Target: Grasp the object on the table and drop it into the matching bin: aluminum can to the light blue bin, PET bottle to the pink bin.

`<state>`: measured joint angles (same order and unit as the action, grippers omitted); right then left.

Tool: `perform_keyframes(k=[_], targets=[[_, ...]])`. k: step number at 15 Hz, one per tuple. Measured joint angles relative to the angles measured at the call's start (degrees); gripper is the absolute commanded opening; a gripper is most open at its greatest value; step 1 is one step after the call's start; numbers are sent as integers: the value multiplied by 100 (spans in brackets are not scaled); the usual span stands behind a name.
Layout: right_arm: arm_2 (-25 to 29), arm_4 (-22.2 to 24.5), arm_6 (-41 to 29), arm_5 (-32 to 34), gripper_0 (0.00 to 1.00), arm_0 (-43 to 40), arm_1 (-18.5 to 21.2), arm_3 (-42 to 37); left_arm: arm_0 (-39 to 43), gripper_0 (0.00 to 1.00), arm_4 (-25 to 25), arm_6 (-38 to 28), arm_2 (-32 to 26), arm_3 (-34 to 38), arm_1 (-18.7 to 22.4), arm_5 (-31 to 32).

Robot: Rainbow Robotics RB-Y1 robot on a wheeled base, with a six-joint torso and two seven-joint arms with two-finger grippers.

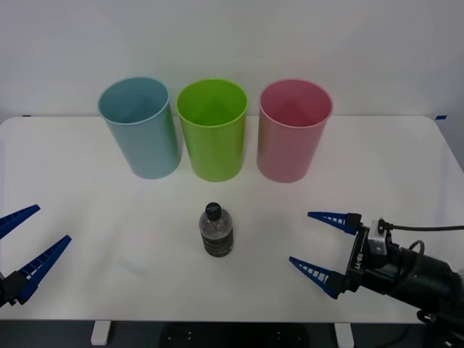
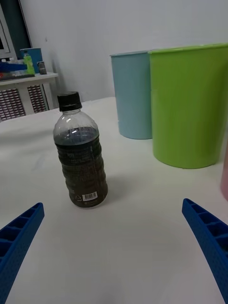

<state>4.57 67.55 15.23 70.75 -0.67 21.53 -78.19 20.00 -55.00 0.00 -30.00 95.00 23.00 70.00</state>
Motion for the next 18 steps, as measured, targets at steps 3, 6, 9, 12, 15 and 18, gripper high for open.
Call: perform_keyframes(k=[3,6,9,12,15,18], targets=[[-265,147,102,-195,100,67,-129,30,0,100,0,0,0,0,0,0],[-698,75,252,-588,100,127,-149,26,0,100,0,0,0,0,0,0],[-1007,68,421,-904,100,175,-224,25,0,100,0,0,0,0,0,0],[-1208,93,558,-1122,100,207,-340,26,0,100,0,0,0,0,0,0],[-1246,296,633,-1275,100,225,-539,24,0,100,0,0,0,0,0,0],[-1306,488,659,-1455,100,245,-741,25,0,100,0,0,0,0,0,0]])
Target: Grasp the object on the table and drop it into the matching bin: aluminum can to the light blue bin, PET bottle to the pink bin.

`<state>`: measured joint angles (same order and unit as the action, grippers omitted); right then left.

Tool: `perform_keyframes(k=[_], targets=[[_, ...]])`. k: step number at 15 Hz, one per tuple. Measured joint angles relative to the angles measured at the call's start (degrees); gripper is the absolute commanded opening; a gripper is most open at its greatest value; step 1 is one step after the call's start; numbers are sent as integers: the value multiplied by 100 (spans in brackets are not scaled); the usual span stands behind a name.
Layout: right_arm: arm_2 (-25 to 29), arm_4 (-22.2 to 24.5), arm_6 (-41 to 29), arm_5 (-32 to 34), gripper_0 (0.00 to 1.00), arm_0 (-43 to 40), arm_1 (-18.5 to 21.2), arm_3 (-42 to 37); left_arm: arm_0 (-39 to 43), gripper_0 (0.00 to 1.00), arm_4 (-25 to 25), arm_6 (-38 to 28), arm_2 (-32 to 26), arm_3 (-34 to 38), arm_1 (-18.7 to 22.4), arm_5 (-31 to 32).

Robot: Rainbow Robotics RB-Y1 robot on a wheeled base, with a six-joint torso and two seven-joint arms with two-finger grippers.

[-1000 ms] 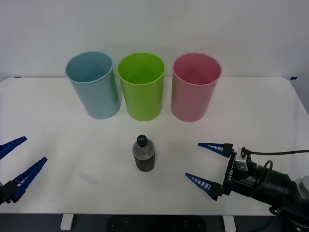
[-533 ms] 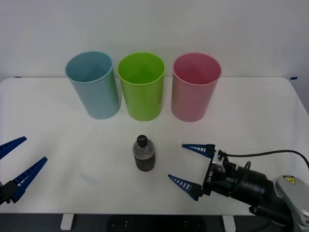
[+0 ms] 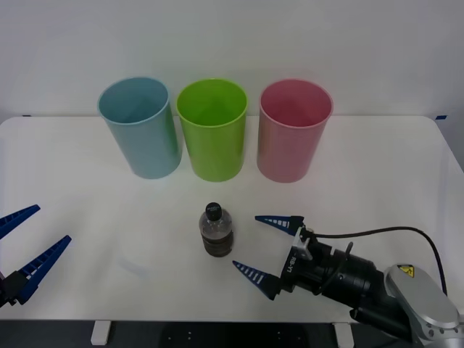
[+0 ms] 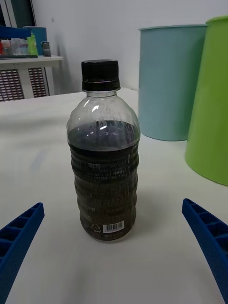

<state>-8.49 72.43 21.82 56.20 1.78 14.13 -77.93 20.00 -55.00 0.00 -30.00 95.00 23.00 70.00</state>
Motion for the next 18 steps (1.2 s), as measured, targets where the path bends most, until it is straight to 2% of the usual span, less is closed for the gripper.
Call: perform_keyframes(k=[11,15,18], targets=[[-945,10,24,-1405,100,286,-77,29,0,100,0,0,0,0,0,0],[-1015,1,71,-1408,100,711,-254,637,0,100,0,0,0,0,0,0],[-1040,1,110,-1460,100,854,-356,803,0,100,0,0,0,0,0,0]])
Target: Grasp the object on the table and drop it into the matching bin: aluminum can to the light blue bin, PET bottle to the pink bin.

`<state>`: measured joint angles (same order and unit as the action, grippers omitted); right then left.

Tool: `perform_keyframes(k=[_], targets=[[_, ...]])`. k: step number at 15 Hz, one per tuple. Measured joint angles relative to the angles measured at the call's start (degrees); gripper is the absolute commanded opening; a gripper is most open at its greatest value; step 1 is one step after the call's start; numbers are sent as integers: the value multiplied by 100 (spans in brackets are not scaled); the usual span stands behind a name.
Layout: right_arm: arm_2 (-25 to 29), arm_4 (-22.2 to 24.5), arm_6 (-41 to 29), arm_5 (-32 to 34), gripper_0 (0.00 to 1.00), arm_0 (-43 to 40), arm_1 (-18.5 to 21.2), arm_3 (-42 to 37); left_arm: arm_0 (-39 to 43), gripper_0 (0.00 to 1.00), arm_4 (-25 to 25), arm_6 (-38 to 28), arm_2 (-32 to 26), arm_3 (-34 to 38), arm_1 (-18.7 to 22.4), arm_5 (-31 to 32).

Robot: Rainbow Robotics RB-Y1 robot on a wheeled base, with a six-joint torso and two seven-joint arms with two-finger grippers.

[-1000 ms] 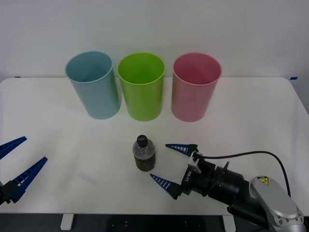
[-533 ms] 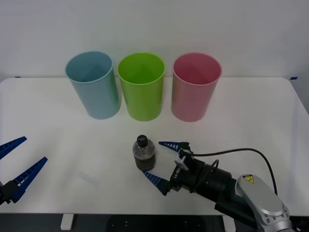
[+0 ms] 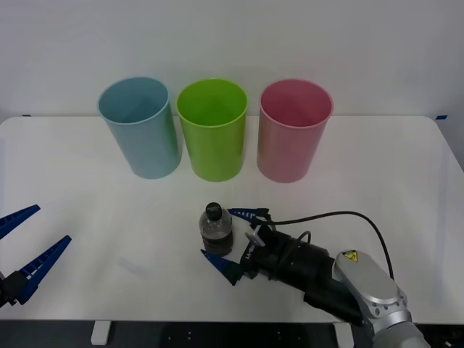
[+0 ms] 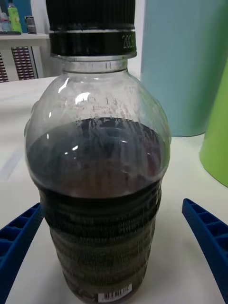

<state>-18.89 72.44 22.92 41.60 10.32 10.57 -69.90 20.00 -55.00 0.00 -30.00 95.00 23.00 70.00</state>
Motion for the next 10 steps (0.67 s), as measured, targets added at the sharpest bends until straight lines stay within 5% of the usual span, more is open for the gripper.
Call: perform_keyframes(k=[5,6,7,10], targets=[[-42,0,47,-40,100,-2,-3,2,0,100,0,0,0,0,0,0],[-51,0,56,-49,18,-2,-3,-1,0,100,0,0,0,0,0,0],[-52,-9,65,-54,0,-3,-3,2,0,100,0,0,0,0,0,0],[-60,-54,88,-59,0,-3,-3,-3,0,100,0,0,0,0,0,0]])
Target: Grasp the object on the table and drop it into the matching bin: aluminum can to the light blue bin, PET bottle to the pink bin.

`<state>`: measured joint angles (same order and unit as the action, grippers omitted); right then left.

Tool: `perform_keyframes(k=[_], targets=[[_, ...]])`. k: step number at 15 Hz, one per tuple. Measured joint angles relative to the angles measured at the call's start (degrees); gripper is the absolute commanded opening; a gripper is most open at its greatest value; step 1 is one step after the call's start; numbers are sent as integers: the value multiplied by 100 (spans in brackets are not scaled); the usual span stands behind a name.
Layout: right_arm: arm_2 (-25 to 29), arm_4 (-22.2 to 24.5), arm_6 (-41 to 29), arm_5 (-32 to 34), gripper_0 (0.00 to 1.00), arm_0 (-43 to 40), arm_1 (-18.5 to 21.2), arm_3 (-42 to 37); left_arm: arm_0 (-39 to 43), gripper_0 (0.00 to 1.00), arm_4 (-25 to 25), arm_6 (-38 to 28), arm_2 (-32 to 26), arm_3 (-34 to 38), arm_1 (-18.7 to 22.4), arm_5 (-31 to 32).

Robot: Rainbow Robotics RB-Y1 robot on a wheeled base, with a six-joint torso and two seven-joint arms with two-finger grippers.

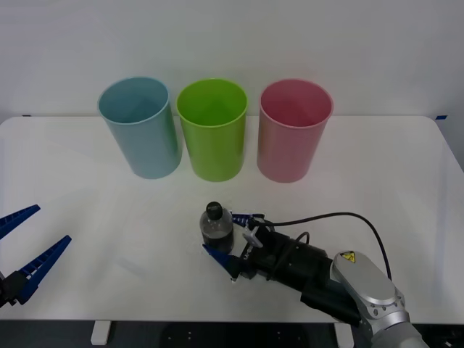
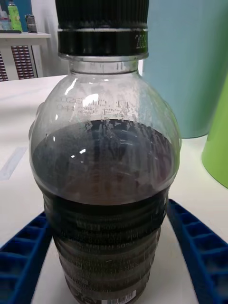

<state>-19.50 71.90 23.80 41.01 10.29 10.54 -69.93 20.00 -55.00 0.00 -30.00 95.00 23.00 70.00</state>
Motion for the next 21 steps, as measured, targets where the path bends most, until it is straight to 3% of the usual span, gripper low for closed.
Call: perform_keyframes(k=[10,14,21], targets=[[-12,-212,-8,-21,0,-20,45,-98,0,100,0,0,0,0,0,0],[-13,-272,-201,-350,0,-330,250,-743,0,100,0,0,0,0,0,0],[104,-331,-1422,-624,0,-767,850,-2194,0,100,0,0,0,0,0,0]])
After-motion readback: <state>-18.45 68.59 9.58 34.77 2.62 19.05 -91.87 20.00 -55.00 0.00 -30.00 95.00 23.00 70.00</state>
